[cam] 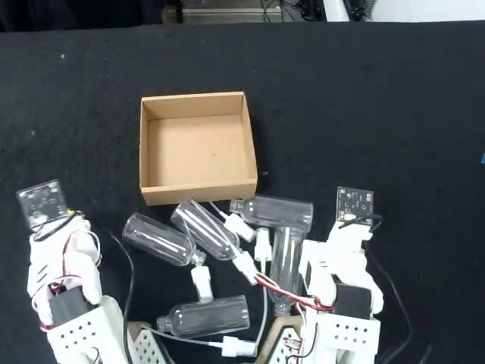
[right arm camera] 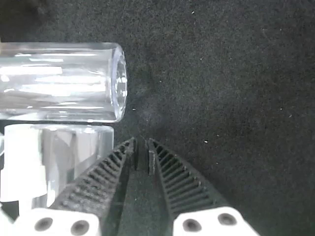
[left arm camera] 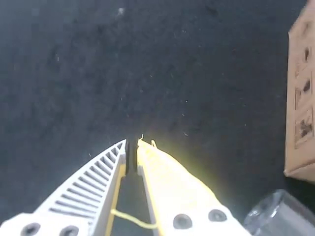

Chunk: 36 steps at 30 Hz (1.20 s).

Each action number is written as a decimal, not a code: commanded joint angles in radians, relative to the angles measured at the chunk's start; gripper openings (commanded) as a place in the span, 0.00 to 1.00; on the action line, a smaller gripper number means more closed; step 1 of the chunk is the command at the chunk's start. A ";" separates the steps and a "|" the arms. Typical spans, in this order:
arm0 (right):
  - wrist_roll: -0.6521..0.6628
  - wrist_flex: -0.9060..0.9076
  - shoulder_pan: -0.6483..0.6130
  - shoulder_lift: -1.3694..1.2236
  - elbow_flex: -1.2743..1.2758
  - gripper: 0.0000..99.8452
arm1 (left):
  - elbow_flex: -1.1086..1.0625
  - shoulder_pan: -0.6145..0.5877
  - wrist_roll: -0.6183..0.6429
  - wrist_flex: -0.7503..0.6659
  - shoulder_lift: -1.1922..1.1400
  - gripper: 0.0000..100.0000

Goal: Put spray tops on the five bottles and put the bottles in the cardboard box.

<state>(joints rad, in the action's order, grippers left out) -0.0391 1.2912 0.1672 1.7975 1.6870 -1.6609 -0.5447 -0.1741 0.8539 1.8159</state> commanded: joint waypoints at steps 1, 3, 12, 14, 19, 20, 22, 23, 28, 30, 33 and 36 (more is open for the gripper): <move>0.003 0.012 0.015 0.097 -0.004 0.01 | 0.170 0.079 -0.141 0.026 0.014 0.06; 0.003 0.012 0.017 0.096 -0.004 0.01 | 0.259 0.122 -0.146 0.092 0.014 0.14; 0.003 0.012 0.017 0.096 -0.004 0.01 | 0.604 0.340 -0.385 0.354 -0.281 0.22; 0.003 0.012 0.017 0.096 -0.004 0.01 | 0.677 0.389 -0.476 0.431 -0.396 0.21; 0.003 0.012 0.017 0.096 -0.004 0.01 | 0.819 0.544 -0.660 0.575 -0.618 0.20; 0.003 0.012 0.017 0.096 -0.004 0.01 | 0.828 0.575 -0.697 0.594 -0.649 0.21; 0.003 0.012 0.017 0.096 -0.004 0.01 | 0.829 0.633 -0.772 0.623 -0.707 0.24; 0.003 0.012 0.017 0.096 -0.004 0.01 | 0.829 0.656 -0.806 0.635 -0.738 0.26; 0.003 0.012 0.017 0.096 -0.004 0.01 | 0.819 0.730 -0.876 0.641 -0.859 0.38; 0.003 0.012 0.017 0.096 -0.004 0.01 | 0.819 0.760 -0.879 0.640 -0.896 0.38; 0.003 0.012 0.017 0.096 -0.004 0.01 | 0.817 0.817 -0.878 0.606 -0.939 0.37; 0.003 0.012 0.017 0.096 -0.004 0.01 | 0.812 0.869 -0.878 0.565 -0.979 0.36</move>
<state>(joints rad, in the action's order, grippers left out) -0.0391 1.2942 0.1672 1.7975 1.6870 -0.8922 0.2562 -1.0472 1.4676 0.8800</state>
